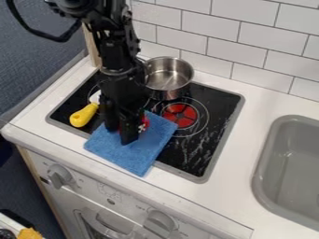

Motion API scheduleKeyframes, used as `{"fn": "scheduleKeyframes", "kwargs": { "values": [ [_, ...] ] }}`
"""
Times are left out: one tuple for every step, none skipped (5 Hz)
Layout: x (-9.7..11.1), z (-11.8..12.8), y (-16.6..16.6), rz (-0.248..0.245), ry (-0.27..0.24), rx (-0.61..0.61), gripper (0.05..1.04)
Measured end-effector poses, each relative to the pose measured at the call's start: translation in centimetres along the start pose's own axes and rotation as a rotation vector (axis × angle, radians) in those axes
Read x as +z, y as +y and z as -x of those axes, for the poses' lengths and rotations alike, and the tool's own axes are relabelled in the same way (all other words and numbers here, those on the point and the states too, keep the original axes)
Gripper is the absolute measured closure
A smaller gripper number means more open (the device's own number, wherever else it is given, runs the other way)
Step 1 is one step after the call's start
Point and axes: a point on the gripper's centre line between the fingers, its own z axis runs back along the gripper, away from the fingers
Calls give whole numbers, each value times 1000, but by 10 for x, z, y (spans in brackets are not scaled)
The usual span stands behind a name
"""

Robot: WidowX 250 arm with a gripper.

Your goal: Move the red bell pepper to the right side of the right burner

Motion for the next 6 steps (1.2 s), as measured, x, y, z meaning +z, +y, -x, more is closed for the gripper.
{"fn": "scheduleKeyframes", "kwargs": {
  "values": [
    [-1, 0, -1, 1, -1, -14, 773],
    [2, 0, 0, -10, -10, -23, 883],
    [12, 3, -1, -17, -9, -13, 654],
    [18, -3, -8, -45, -16, -36, 346],
    [25, -14, -9, -65, -38, -34, 100],
    [25, -27, -8, -63, -47, -31, 81]
  ]
}}
